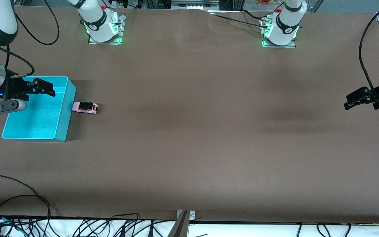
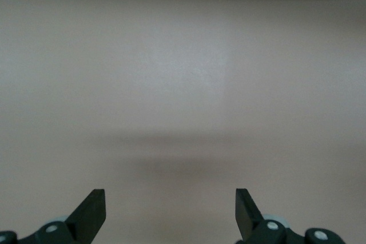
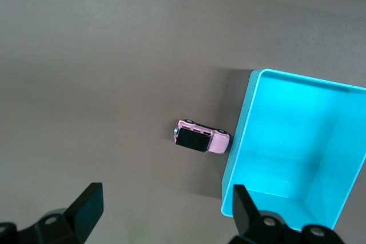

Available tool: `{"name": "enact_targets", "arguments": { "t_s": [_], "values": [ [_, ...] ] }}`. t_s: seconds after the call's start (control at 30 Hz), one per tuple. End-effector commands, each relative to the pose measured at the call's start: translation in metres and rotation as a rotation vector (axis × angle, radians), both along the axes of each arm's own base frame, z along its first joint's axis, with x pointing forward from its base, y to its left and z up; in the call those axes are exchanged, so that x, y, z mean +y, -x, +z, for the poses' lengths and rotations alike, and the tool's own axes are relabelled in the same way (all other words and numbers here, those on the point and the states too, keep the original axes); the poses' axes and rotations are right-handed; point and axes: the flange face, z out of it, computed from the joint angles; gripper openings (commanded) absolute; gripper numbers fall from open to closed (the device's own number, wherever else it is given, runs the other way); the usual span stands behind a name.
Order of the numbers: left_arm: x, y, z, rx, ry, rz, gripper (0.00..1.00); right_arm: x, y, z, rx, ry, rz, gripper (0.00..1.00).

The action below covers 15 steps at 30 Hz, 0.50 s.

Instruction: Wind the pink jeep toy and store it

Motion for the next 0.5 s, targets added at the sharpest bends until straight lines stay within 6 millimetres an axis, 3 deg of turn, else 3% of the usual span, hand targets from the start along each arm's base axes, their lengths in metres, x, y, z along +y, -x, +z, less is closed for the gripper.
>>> {"name": "enact_targets", "arguments": {
  "t_s": [0.0, 0.47],
  "values": [
    [0.001, 0.006, 0.003, 0.004, 0.023, -0.020, 1.00, 0.007, 0.008, 0.004, 0.028, 0.018, -0.021, 1.00],
    [0.001, 0.007, 0.003, 0.004, 0.023, -0.020, 1.00, -0.003, 0.014, 0.001, 0.084, 0.022, -0.076, 1.00]
  ]
}}
